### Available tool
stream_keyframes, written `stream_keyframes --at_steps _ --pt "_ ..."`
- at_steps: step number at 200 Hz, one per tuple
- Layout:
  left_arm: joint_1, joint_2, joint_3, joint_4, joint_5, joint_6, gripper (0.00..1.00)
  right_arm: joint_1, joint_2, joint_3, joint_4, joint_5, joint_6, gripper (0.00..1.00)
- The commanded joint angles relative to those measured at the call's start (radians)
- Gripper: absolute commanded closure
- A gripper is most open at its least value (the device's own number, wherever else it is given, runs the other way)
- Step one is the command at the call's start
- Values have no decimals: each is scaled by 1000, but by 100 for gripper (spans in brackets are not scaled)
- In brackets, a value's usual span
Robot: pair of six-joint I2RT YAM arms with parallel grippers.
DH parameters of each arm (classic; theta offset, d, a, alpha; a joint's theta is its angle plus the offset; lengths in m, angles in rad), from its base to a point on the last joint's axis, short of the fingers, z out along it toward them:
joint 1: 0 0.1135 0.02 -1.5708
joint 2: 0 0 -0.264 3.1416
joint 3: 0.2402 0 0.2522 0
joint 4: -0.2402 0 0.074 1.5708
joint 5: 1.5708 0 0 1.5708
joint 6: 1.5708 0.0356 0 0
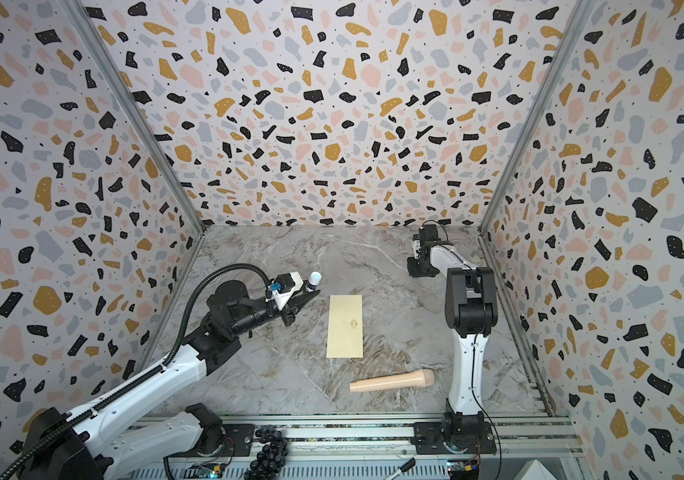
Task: Place the letter into the envelope and seal it
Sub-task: 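Lift the dark-blue cap off the table with the right gripper, then carry the cap to the glue stick and press it onto its top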
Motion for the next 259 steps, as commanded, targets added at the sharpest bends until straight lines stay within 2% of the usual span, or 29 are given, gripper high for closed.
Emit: stream_keyframes --at_steps 1,71,123,147,188,226,259 --pt "-4 1 13 52 22 -10 100 0 -9 34 -1 4 3 74" --pt "-3 5 15 52 24 -11 100 6 -69 26 -7 -9 -1 76" --pt "-3 11 20 53 31 -17 100 26 -287 -13 -16 -90 14 76" --pt "-3 20 24 58 38 -24 100 48 -426 -55 -6 -190 35 76" --pt "-3 36 33 64 48 -42 100 93 -644 -143 61 -466 99 77" --pt "-4 35 39 63 54 -46 100 142 -758 -188 88 -719 134 78" --pt "-4 37 53 21 59 -5 100 192 -819 -194 46 -835 108 78"
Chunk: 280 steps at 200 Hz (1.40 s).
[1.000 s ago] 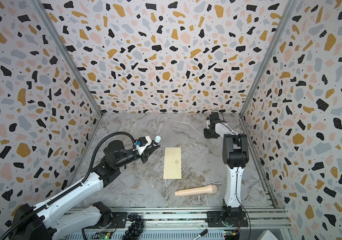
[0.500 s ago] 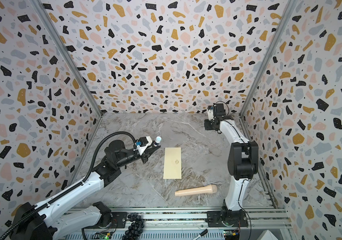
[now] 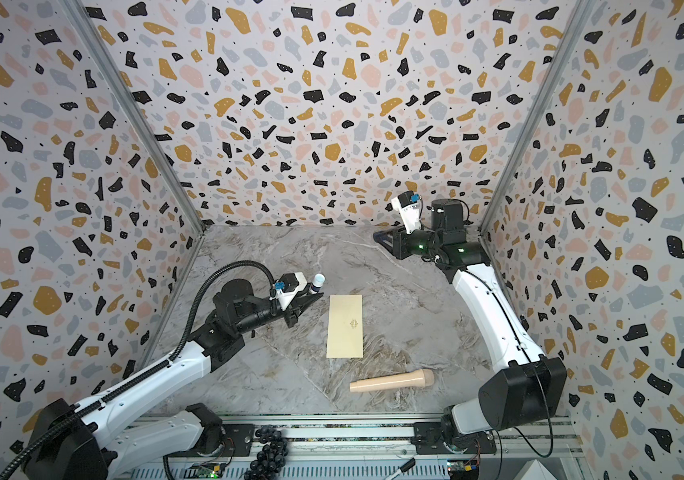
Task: Place the letter into the envelope and seal it
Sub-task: 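Carry the cap to the glue stick and press it onto its top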
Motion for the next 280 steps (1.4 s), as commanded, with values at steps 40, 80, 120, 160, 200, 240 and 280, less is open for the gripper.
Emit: stream_keyframes --at_steps 40,80,120,160,200,240,280 --pt "-4 1 70 -37 45 83 100 94 -90 -7 -88 -218 -51 78" --pt "-5 15 101 -103 77 130 100 164 -86 -11 -102 -250 -87 78" --pt "-4 14 108 -151 86 163 100 223 -61 4 -145 -242 -126 78" --pt "-5 15 111 -155 100 172 100 288 -30 14 -203 -190 -176 79" --pt "-5 16 110 -157 103 174 100 318 -8 18 -216 -179 -186 80" --pt "-4 17 110 -157 109 173 100 328 4 17 -218 -179 -191 80" --pt "-5 20 110 -154 113 170 100 345 9 20 -236 -195 -215 80"
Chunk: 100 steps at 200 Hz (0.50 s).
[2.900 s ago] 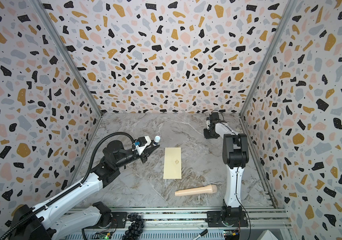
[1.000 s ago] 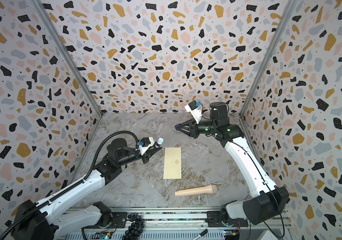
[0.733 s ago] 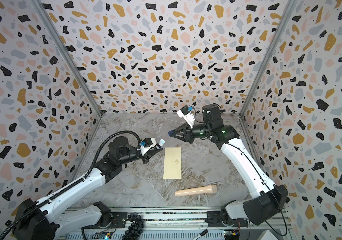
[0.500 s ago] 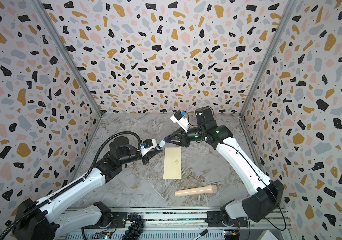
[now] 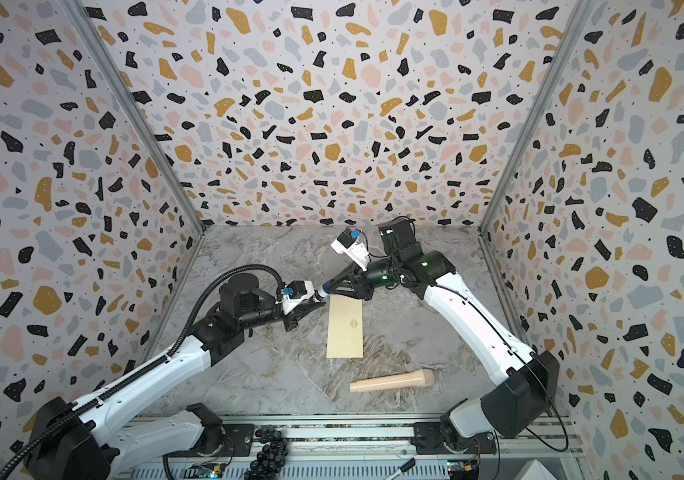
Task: Place the letter into the envelope and seal it
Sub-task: 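Carry the cap to the glue stick and press it onto its top, then hold the cap pressed on the glue stick held by the left gripper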
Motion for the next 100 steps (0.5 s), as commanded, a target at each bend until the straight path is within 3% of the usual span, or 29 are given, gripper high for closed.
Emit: stream_keyframes --at_steps 1,100 --pt "-5 0 32 57 23 4 100 20 4 27 -38 -10 -29 80" --pt "-4 17 43 43 51 -3 100 95 28 56 -119 112 -151 81"
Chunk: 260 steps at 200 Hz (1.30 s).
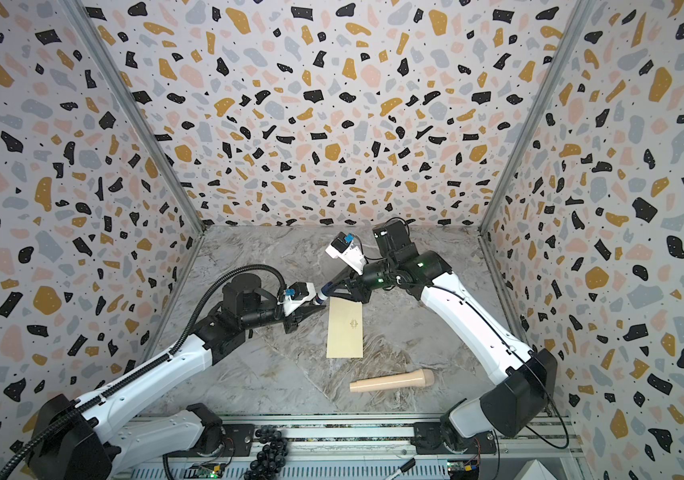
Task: Place the letter into the envelope and seal it
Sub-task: 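Hold the cap pressed on the glue stick held by the left gripper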
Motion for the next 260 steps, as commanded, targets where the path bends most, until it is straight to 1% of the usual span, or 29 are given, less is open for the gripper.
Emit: stream_keyframes --at_steps 1,67,163,195,260 --pt "-6 2 43 79 36 -4 100 49 18 33 -76 23 -62 81" --pt "-6 -2 44 89 45 -25 100 112 11 13 -100 141 -116 84" --pt "-5 -10 38 130 45 -59 100 123 9 -6 -120 168 -120 84" --pt "-6 -13 35 181 38 -83 100 137 20 -26 -117 196 -119 88" --pt "-6 -34 8 269 9 -118 100 151 45 -97 -92 204 -83 95"
